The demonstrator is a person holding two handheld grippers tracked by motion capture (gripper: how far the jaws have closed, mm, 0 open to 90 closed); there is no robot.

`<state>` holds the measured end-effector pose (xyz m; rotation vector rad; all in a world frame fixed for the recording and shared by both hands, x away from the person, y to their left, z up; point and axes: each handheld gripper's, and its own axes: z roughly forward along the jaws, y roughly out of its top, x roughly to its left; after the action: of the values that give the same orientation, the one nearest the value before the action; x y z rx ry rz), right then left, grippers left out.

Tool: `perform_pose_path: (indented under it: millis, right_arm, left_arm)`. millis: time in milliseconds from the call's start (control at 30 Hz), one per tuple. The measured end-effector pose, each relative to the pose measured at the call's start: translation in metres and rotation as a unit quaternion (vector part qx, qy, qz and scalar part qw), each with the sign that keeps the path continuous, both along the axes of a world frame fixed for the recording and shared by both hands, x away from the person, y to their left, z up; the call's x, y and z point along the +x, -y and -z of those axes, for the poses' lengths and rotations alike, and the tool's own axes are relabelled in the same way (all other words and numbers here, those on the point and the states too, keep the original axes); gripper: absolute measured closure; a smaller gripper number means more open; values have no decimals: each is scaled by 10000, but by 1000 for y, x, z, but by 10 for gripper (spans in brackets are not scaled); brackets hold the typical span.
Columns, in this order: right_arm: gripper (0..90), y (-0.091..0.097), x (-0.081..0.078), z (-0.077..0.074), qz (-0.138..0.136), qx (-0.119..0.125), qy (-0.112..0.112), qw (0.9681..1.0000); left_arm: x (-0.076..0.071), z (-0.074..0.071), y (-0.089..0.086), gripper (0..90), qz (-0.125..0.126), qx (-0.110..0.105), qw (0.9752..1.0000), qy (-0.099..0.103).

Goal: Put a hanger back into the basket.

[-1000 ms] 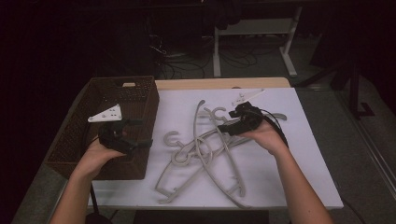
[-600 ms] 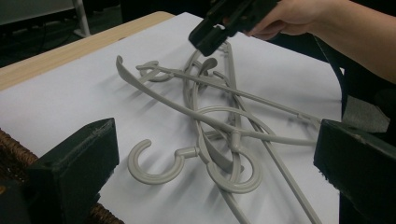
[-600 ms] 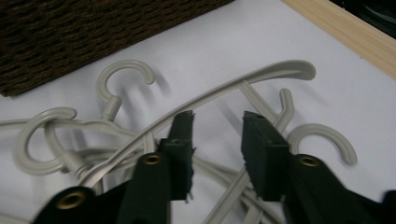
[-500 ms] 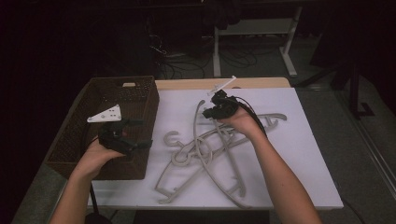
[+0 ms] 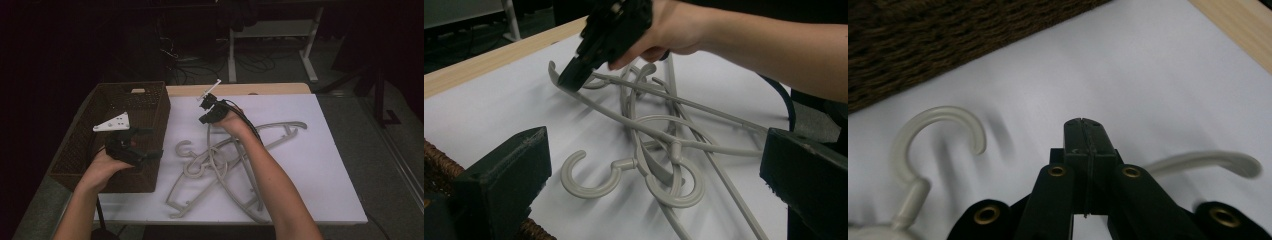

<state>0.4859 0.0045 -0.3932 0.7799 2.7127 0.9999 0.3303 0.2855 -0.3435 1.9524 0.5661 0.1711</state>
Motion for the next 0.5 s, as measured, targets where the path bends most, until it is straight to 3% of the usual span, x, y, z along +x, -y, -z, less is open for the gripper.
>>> perform_pose_path:
  millis: [200,500]
  right_arm:
    - [890,-12,12,13,131,-273,17,9995]
    - [891,6,21,14,399,-562,119,9976]
  left_arm:
    - [0,0,0,0,1,-4,10000,23]
    - [-1,0,0,0,-17,33,10000,40]
